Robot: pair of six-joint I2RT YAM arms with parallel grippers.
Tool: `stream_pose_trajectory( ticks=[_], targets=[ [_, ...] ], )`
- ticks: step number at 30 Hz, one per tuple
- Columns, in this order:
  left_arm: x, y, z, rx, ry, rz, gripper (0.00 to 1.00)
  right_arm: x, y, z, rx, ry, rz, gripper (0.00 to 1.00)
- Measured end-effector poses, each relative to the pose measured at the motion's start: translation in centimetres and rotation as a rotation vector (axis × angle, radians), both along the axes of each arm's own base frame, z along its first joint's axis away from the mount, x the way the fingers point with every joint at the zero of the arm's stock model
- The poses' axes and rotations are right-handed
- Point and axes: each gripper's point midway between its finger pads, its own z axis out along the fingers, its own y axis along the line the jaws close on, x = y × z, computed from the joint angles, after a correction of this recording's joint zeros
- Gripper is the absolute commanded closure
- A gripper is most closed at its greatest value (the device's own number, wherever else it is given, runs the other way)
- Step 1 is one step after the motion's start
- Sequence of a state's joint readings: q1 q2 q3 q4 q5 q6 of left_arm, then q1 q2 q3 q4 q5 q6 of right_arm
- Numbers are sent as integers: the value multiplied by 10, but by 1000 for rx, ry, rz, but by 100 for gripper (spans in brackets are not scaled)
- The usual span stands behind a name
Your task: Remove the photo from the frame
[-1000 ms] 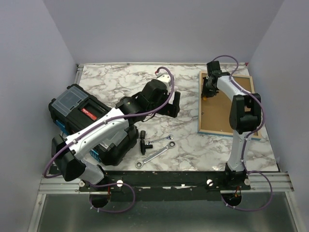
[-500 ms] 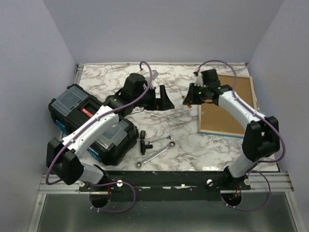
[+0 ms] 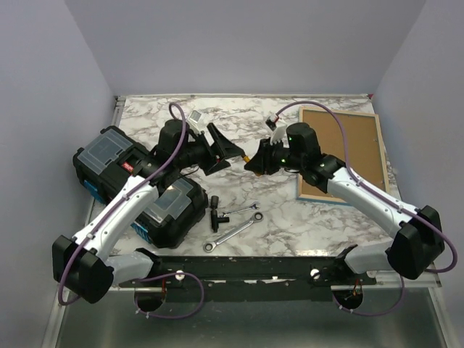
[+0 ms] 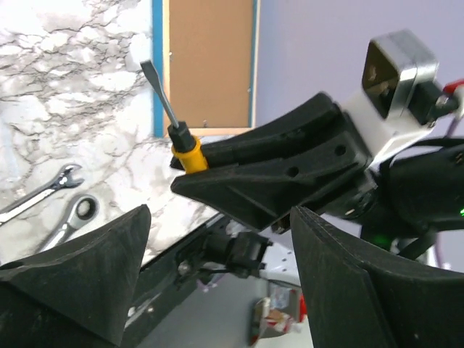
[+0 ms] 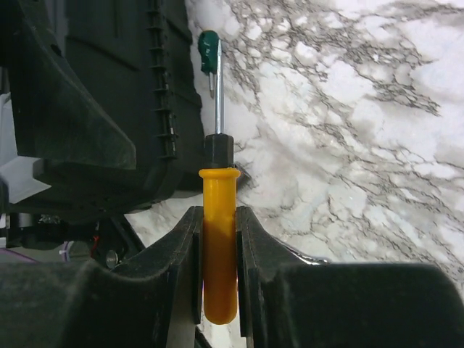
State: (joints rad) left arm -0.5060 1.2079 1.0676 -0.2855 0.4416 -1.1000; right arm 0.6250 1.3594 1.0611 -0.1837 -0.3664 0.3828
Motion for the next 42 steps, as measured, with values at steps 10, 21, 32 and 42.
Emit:
stream_pose_trajectory(
  ticks=[10,21,32,42],
  targets=[
    [15,2,-3,-158,177,108,37,-26,16,21,93,-92,59,99],
    [27,-5,-5,-248,220,134,93,-31,25,31,118,-128,87,99],
    [31,-1,-9,-306,269,177,100,-27,24,34,132,-133,7,33],
    [29,5,6,-521,377,242,100,-44,15,62,346,-181,-153,35]
  ],
)
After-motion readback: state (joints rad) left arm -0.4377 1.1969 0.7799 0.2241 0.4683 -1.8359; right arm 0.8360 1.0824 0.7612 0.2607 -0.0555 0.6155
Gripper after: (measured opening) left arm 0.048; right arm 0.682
